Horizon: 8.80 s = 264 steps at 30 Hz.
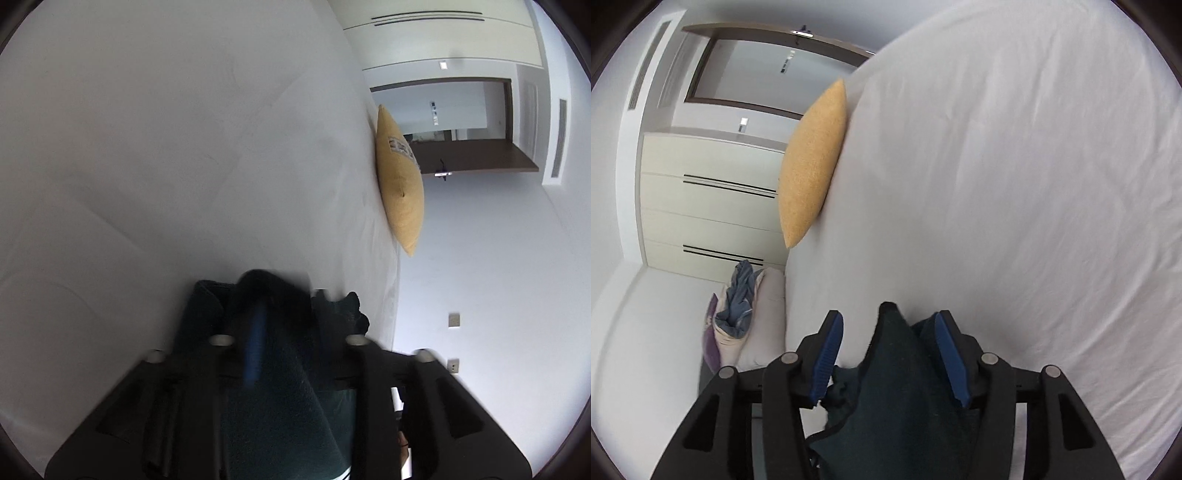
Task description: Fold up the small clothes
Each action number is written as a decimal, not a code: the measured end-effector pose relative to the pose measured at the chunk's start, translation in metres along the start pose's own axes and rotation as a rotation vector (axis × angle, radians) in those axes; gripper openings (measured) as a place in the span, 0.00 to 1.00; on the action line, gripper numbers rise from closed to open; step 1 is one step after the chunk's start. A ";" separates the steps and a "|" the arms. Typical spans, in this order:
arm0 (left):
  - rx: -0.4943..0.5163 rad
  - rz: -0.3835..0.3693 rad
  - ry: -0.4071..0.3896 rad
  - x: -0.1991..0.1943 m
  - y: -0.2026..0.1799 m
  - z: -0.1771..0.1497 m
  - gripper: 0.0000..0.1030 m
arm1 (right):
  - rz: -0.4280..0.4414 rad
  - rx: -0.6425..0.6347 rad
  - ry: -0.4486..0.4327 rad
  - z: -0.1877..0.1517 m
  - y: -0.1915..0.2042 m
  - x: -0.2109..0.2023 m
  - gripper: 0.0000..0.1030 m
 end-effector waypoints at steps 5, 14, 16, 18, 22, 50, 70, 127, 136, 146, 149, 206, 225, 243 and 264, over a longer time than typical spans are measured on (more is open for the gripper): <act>-0.002 -0.013 -0.083 -0.033 0.000 0.017 0.74 | -0.016 -0.128 0.003 -0.010 0.008 -0.025 0.55; 0.241 0.093 0.005 -0.065 0.001 -0.050 0.74 | -0.244 -0.635 0.127 -0.061 0.021 -0.033 0.55; 0.277 0.091 0.029 -0.069 0.003 -0.070 0.74 | -0.261 -0.672 0.159 -0.075 0.017 -0.039 0.54; 0.309 0.068 0.035 -0.073 -0.001 -0.086 0.74 | -0.228 -0.661 0.173 -0.081 0.014 -0.048 0.54; 0.397 0.045 0.032 -0.084 -0.010 -0.114 0.74 | -0.174 -0.608 0.175 -0.083 0.006 -0.070 0.54; 0.427 0.035 0.090 -0.097 0.034 -0.154 0.07 | -0.050 -0.480 0.274 -0.102 -0.024 -0.097 0.17; 0.431 0.091 0.067 -0.117 0.063 -0.154 0.03 | -0.065 -0.318 0.241 -0.104 -0.056 -0.095 0.05; 0.642 0.251 -0.014 -0.096 0.028 -0.159 0.05 | -0.131 -0.550 -0.014 -0.085 0.025 -0.084 0.27; 0.650 0.253 -0.027 -0.096 0.030 -0.159 0.05 | 0.110 -0.579 0.377 -0.189 0.075 0.021 0.28; 0.740 0.313 -0.054 -0.091 0.024 -0.167 0.06 | -0.026 -0.220 0.108 -0.071 0.006 0.032 0.00; 0.740 0.313 -0.055 -0.091 0.024 -0.167 0.06 | -0.110 -0.145 -0.036 -0.027 -0.014 0.012 0.00; 0.120 -0.043 0.307 -0.113 0.050 -0.133 0.47 | 0.249 -0.377 0.231 -0.218 0.057 -0.110 0.54; 0.330 -0.004 0.230 -0.099 -0.047 -0.150 0.09 | 0.241 -0.447 0.401 -0.232 0.092 -0.011 0.54; 0.669 0.091 0.322 -0.004 -0.124 -0.276 0.09 | 0.329 -0.214 0.643 -0.203 0.100 0.071 0.66; 0.798 0.121 0.312 -0.004 -0.158 -0.296 0.09 | 0.202 -0.555 0.602 -0.194 0.150 0.095 0.14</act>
Point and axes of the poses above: each gripper's, at about its wrist camera, not at the fingertips, and x roughly the way its jaws point, y to its left, z to its top, the point moved 7 cm from there along x, roughly the way its jaws point, and after that the axes turned 9 degrees about -y, right-handed, at the moved point
